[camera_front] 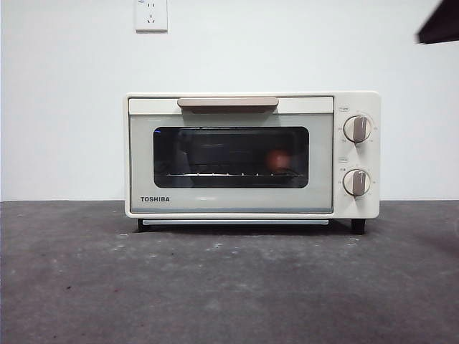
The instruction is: Eggoven
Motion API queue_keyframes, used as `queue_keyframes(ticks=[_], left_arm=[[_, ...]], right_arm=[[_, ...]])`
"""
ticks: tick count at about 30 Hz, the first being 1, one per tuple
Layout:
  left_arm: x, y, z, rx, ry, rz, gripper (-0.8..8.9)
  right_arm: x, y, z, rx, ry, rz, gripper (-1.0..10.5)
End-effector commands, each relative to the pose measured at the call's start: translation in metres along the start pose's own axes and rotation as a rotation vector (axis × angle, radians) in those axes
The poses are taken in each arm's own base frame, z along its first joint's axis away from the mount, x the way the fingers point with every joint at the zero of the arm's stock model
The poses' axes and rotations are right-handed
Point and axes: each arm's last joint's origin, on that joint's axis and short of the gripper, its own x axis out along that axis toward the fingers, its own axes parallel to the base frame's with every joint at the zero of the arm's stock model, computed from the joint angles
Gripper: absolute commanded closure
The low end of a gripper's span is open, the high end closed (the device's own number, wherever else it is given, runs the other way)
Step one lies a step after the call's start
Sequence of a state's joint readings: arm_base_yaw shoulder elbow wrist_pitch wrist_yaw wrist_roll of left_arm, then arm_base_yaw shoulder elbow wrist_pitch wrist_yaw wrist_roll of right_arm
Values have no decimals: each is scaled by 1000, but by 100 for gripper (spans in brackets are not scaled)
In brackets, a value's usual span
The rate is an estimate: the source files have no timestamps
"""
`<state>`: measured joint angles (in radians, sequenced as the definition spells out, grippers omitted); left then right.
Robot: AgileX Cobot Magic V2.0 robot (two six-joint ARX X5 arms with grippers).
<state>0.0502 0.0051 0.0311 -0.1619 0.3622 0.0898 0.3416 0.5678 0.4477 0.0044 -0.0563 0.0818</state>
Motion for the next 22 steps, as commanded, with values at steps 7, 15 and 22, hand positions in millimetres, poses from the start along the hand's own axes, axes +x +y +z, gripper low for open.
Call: queue_keyframes(ticks=[7, 15, 22], left_arm=[[2, 0, -9, -13, 23, 2, 806], [2, 0, -9, -13, 23, 2, 806], [2, 0, -9, -13, 23, 2, 806]], right_arm=[[-32, -34, -34, -30, -104, -271, 942], [-41, -41, -84, -29, -130, -344, 942], [-42, -42, -106, 1, -89, -345, 942]])
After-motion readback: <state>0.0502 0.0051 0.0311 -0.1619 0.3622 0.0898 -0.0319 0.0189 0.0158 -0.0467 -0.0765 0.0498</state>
